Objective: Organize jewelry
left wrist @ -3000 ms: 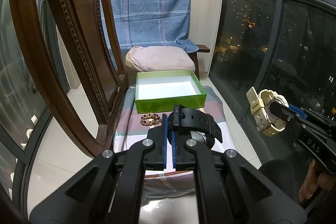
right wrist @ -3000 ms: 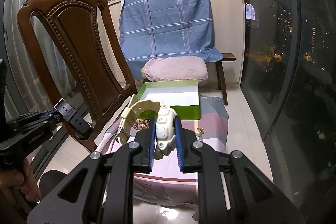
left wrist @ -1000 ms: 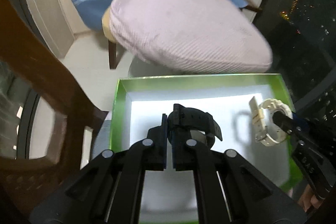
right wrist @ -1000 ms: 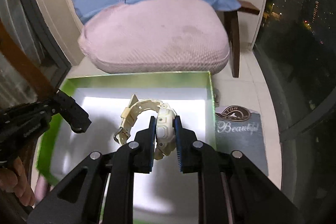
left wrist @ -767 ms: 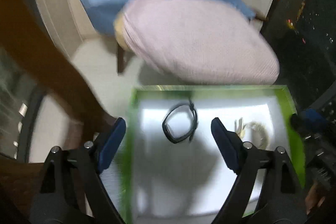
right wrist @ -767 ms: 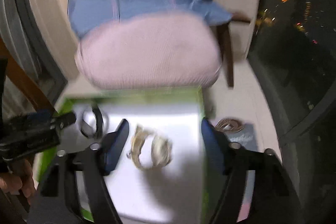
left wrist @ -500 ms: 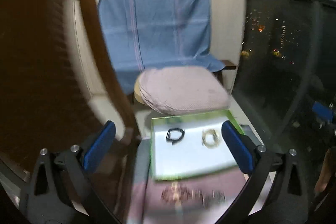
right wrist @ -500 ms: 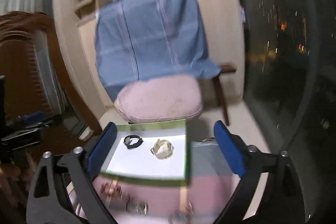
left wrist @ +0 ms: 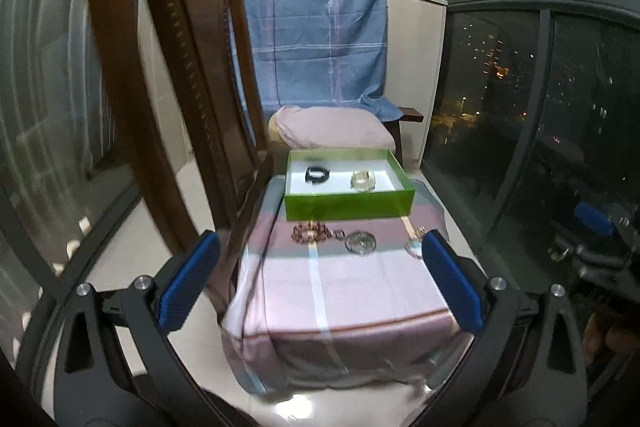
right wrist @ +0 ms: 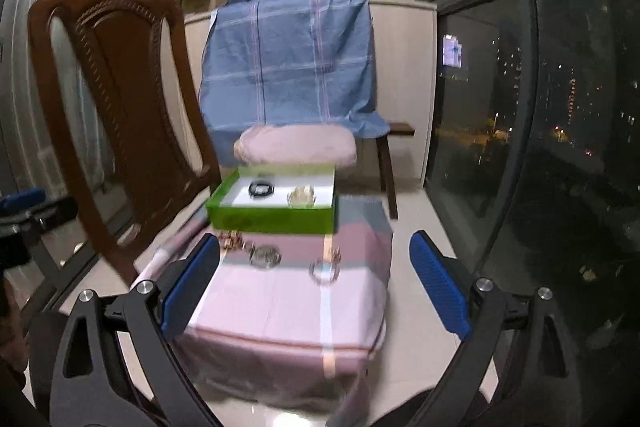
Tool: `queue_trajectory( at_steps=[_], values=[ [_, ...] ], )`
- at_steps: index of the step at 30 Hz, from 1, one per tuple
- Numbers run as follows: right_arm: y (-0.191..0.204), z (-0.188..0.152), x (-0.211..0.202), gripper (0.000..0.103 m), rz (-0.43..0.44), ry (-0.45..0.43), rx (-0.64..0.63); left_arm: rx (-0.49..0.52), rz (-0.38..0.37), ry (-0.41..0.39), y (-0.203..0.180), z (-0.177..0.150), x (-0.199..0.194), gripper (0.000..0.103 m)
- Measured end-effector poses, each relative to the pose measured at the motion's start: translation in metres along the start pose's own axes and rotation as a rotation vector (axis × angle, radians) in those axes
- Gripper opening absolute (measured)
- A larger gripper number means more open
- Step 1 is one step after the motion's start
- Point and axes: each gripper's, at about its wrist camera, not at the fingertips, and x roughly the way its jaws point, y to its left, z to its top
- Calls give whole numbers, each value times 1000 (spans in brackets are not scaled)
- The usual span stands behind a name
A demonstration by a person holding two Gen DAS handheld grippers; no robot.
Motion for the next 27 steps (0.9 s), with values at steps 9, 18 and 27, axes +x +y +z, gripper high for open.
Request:
queue_trajectory(
  at_steps=[9, 18, 27],
  values=[
    [8, -8, -30, 93, 16, 18, 41, 3, 0, 62, -9, -21, -15, 100],
    [6, -12, -39, 93, 20, 5, 47, 16, -15, 59, -14, -19, -23, 100],
    [5, -14, -39, 93, 23, 6, 45, 19, -13, 58, -18, -17, -22, 100]
  ],
)
